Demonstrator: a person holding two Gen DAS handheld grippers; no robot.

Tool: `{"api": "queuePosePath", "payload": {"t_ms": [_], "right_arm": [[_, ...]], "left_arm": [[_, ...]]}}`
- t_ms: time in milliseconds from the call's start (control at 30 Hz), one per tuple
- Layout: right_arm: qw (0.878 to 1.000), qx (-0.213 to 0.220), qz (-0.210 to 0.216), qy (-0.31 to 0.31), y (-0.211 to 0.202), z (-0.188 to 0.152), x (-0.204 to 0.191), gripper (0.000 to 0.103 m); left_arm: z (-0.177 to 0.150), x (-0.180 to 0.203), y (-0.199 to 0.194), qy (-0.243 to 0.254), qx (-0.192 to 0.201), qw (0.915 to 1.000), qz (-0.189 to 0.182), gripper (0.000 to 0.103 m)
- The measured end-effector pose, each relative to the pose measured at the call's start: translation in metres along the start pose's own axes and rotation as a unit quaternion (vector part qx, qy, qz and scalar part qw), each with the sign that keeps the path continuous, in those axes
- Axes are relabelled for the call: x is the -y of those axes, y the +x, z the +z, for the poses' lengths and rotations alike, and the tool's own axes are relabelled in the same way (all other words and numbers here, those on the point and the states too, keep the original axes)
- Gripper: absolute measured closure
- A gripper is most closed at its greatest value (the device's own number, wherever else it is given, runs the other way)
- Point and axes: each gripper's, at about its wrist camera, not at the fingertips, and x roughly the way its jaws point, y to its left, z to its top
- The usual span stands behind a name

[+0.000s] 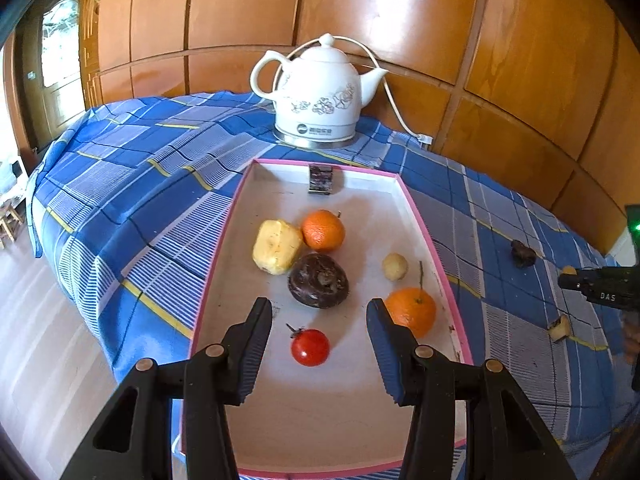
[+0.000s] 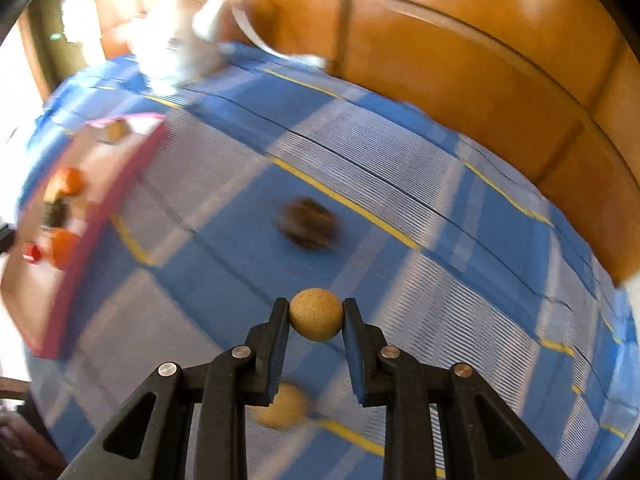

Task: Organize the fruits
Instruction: 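Carry the tan round fruit into the tray and open the right gripper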

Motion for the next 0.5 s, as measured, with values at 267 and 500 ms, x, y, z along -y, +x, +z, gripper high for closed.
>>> {"api": "queuePosePath", "payload": {"t_ms": [267,500], "right_arm": [[0.991,0.040,0.121,-0.026,0.004,0.049,-0.099,0.077],[0.985,0.040,0.161,-0.037,0.029,0.085,-0.165,0.076]], "left_arm": [[0.000,-0.011,0.000,-0.012,0.000,0.9999,0.005,0.053],[-0.001,-0.018,0.002,-0.021,-0.003,0.9998,0.001,0.053]]}}
